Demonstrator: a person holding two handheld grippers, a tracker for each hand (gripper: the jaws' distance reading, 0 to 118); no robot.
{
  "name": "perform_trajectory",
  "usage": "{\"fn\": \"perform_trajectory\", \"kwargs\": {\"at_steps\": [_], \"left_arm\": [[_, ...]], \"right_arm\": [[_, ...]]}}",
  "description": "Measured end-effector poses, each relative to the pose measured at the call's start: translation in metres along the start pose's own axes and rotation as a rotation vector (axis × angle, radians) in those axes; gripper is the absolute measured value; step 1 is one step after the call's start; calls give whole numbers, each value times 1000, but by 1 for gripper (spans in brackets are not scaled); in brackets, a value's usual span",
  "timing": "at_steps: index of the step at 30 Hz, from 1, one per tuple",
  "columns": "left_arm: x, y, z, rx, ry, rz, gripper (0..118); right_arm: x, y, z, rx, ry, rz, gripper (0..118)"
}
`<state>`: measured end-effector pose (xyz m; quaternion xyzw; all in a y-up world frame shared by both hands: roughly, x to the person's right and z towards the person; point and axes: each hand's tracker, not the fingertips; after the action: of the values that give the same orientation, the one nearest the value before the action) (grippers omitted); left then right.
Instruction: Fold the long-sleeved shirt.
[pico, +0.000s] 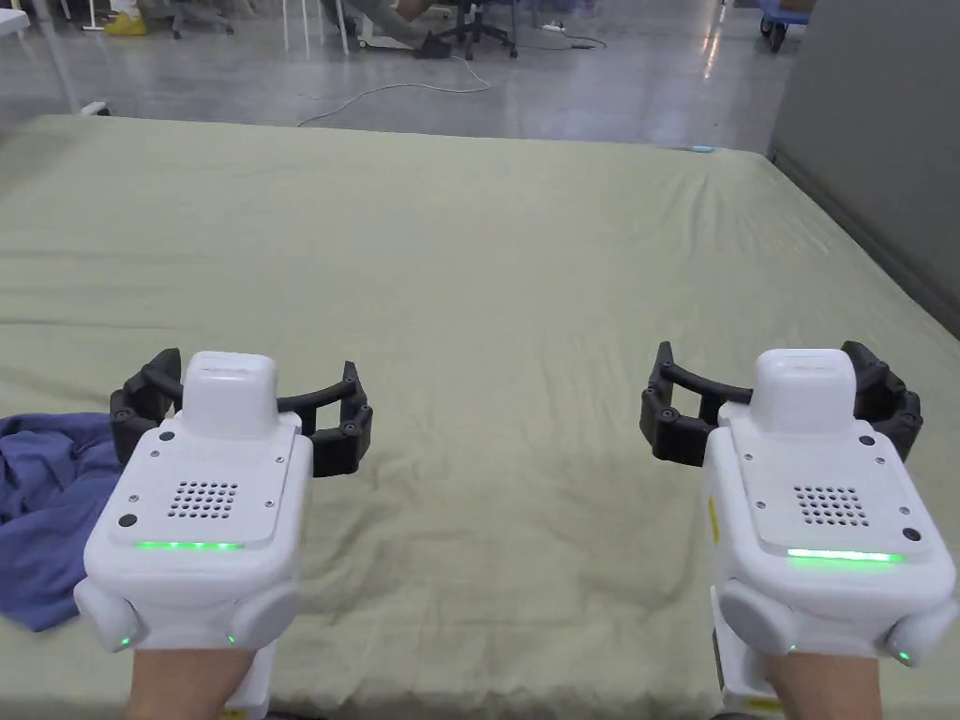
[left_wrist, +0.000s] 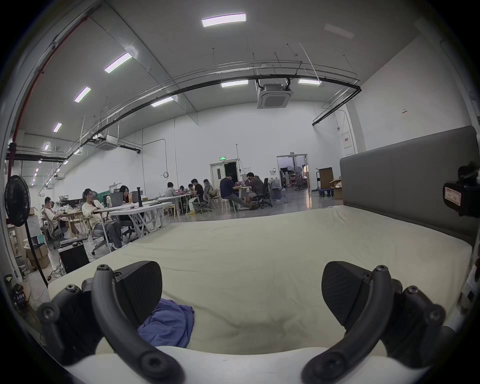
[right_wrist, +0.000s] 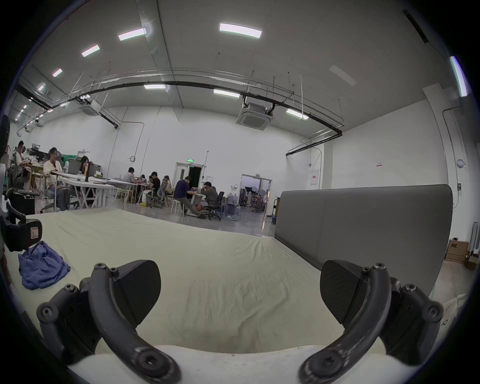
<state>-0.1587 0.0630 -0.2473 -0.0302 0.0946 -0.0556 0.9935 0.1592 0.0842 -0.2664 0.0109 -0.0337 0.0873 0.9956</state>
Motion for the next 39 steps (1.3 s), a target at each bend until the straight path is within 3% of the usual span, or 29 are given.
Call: {"fn": "perform_trajectory", "kwargs": {"at_steps": [39], "left_arm": [[4,3,4,-2,-29,3,118]], "right_arm": [[6,-2,2,8,-11,-5,118]]}}
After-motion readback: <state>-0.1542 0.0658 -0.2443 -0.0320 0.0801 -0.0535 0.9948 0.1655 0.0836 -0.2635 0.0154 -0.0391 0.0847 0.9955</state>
